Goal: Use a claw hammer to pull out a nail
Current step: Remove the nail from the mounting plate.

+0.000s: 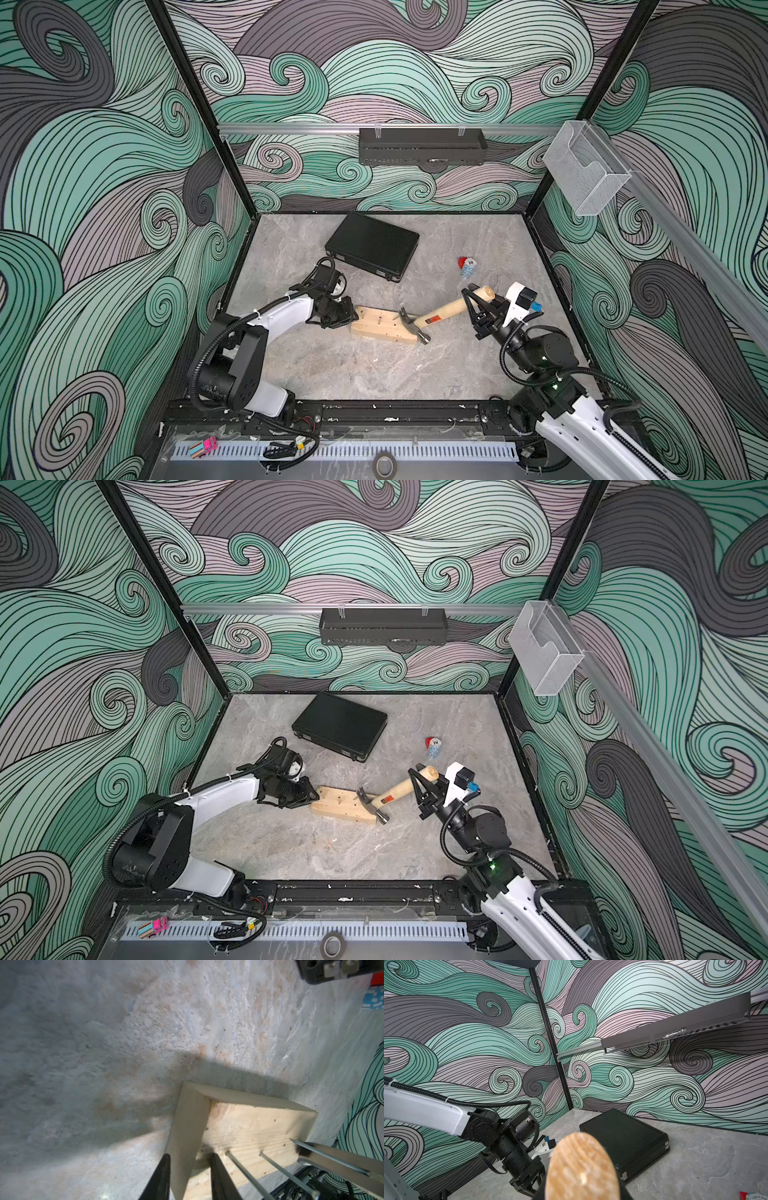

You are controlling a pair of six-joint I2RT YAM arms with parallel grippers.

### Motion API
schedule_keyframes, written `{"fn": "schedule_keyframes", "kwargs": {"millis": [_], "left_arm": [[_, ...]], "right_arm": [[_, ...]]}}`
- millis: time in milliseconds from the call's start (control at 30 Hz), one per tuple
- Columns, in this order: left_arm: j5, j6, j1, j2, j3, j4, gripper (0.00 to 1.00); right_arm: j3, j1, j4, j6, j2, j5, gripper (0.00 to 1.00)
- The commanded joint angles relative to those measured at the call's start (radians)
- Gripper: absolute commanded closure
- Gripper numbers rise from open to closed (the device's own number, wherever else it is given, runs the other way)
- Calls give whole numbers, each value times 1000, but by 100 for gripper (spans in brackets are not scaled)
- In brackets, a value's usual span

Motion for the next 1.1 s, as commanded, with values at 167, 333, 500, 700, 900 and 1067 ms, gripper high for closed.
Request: {"fn": "schedule_keyframes", "kwargs": {"millis": [167,333,500,700,900,1067], "left_arm": [[-56,123,-3,-117,45,-92,69],[-40,209,-7,-272,54,-31,68],[-44,316,-55,-383,148,-62,66],[-103,510,-172,-488,147,33,62],[-109,674,-268,-512,74,159,63],[-39,768,-334,-533,-41,338,62]], "right_arm": [[145,-2,-31,-113,98,17,100],[289,-3,-49,-179,171,-12,100],[426,-3,-66,-220,228,-92,100],[687,-3,-272,-286,347,-211,100],[838,-3,-312,-271,452,-311,100],[937,-3,-329,-239,522,-395,100]]}}
